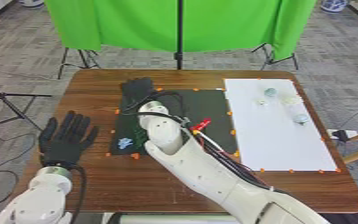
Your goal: Arrange flowers
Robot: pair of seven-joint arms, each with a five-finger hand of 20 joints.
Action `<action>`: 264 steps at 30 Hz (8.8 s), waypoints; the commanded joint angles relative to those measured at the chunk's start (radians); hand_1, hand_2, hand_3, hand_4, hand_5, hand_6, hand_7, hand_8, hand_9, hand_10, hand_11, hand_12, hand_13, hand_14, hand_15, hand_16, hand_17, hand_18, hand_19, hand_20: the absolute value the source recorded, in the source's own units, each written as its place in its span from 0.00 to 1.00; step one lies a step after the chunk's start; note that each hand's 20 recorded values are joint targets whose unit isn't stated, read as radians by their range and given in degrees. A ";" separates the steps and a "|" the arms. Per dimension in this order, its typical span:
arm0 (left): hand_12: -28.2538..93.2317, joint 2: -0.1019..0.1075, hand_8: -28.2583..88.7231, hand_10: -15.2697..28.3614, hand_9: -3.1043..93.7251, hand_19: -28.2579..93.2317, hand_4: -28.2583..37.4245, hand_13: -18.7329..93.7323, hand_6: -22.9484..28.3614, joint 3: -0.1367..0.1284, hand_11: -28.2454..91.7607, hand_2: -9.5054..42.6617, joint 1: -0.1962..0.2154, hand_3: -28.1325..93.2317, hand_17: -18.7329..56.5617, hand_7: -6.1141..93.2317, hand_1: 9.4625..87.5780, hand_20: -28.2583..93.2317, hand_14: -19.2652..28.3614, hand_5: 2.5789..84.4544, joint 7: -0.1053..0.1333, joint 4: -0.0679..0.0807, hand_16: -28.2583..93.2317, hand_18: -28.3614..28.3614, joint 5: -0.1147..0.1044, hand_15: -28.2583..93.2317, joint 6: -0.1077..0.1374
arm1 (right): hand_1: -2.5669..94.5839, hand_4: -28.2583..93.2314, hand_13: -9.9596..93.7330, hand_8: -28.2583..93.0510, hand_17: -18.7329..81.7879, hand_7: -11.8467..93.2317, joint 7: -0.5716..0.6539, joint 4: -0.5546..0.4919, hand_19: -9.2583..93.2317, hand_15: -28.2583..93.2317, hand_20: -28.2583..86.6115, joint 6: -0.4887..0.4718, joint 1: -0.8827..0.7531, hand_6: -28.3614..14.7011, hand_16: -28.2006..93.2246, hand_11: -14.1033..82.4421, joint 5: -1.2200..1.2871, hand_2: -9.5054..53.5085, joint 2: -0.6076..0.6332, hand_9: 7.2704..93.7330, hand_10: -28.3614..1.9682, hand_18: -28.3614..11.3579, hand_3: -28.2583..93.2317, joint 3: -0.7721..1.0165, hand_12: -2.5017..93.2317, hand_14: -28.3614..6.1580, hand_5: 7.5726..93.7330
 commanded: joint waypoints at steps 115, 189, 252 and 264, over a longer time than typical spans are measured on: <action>0.35 -0.113 0.13 0.69 0.43 0.57 0.00 0.44 0.59 -0.069 0.51 0.46 0.172 0.85 0.18 0.31 0.23 0.38 0.72 0.49 -0.027 -0.062 0.18 0.76 0.045 0.63 -0.001 | 0.67 0.00 0.73 0.33 0.53 0.44 -0.005 -0.730 0.88 0.58 0.55 0.008 -0.346 0.65 0.59 0.28 0.437 0.02 0.689 0.85 0.60 0.21 0.78 0.368 0.52 0.65 0.72; 0.34 -0.096 0.12 0.69 0.44 0.58 0.00 0.45 0.60 -0.082 0.53 0.44 0.161 0.86 0.19 0.33 0.23 0.38 0.72 0.47 -0.011 -0.066 0.17 0.77 -0.039 0.65 0.012 | 0.48 0.00 0.55 0.16 0.47 0.24 0.120 -0.449 0.77 0.57 0.49 -0.161 -0.078 0.53 0.38 0.29 0.560 0.00 0.449 0.51 0.31 0.16 0.86 0.328 0.22 0.35 0.48; 0.35 -0.105 0.12 0.69 0.45 0.57 0.00 0.46 0.59 -0.123 0.53 0.44 0.198 0.86 0.19 0.33 0.23 0.38 0.72 0.50 0.029 -0.074 0.17 0.76 -0.059 0.65 0.033 | 0.70 0.01 0.81 0.35 0.68 0.49 0.004 -0.588 0.90 0.59 0.51 0.152 -0.192 0.65 0.62 0.31 0.414 0.00 0.670 0.87 0.61 0.34 0.80 0.127 0.53 0.72 0.72; 0.35 -0.109 0.12 0.70 0.45 0.57 0.00 0.46 0.59 -0.125 0.53 0.45 0.192 0.86 0.19 0.33 0.23 0.38 0.72 0.50 0.000 -0.073 0.17 0.76 -0.055 0.65 0.053 | 0.70 0.01 0.80 0.35 0.67 0.50 -0.005 -0.578 0.90 0.59 0.51 0.069 -0.183 0.66 0.61 0.32 0.427 0.00 0.636 0.86 0.61 0.34 0.80 0.038 0.53 0.72 0.72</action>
